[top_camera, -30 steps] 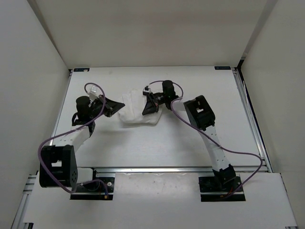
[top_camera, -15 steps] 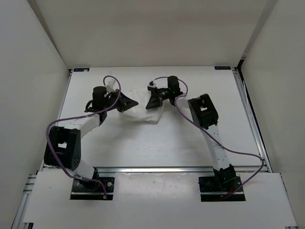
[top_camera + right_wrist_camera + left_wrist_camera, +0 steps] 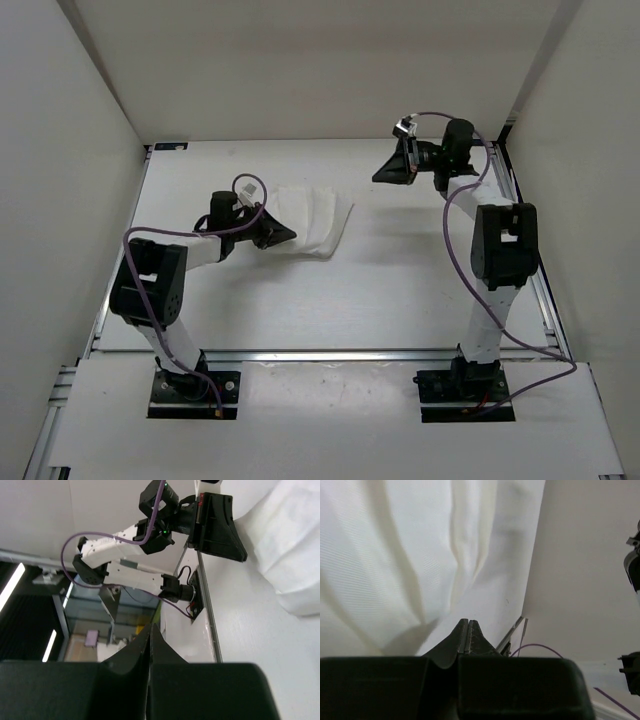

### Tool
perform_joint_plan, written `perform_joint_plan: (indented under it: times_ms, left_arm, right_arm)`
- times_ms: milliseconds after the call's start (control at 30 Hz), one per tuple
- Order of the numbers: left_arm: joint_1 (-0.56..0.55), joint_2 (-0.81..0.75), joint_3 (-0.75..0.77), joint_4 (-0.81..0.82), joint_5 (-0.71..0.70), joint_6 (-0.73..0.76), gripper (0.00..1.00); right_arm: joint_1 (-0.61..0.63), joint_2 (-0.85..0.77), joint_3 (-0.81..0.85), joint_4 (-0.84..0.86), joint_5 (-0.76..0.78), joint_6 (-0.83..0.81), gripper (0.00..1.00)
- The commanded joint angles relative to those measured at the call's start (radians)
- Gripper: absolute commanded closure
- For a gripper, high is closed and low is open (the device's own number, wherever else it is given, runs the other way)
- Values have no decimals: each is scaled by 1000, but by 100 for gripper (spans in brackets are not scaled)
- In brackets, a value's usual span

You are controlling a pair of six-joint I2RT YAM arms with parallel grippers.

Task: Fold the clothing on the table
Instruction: Fold the skirt

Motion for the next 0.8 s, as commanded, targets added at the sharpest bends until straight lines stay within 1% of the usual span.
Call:
perform_joint_plan:
  times_ms: [0,133,167,267,333,433,500,567,667,733,767]
  left_arm:
    - [50,44,22,-1,-8,46,100]
    - [93,98,-27,145,9,-7,100]
    - [104,118,-44,195,14,-15,100]
    - [122,159,-91,276,-6,-55,100]
    - [122,188,-122,353,-7,-106,100]
    - [96,249,-116,317,8,-123,100]
    - [98,254,-131,306,-4,-156,100]
    - [104,215,-159,343,-20,-179,100]
    - [119,107,-121,245,-55,-100,100]
    - [136,0,-73,232,-72,-89,100]
    - [141,-26,-59,245,-83,-98,96]
  right_arm:
    - [-31,-43,-34,-151,-152,-89,100]
    - [-72,-78,-34,-229,-155,-143,100]
    - [-81,-87,-39,-234,-160,-151,100]
    - [-101,-106,-73,-237,-150,-149,100]
    - [-112,-118,-91,-242,-158,-160,99]
    - [-124,-121,-94,-269,-155,-172,100]
    - [-129,-118,-77,-306,-157,-191,100]
    - [-127,-115,-68,-296,-149,-179,100]
    - [-121,-115,-70,-263,-155,-168,100]
    - [-118,-115,-61,-230,-166,-149,100]
    - [-116,-120,-56,-178,-170,-126,100]
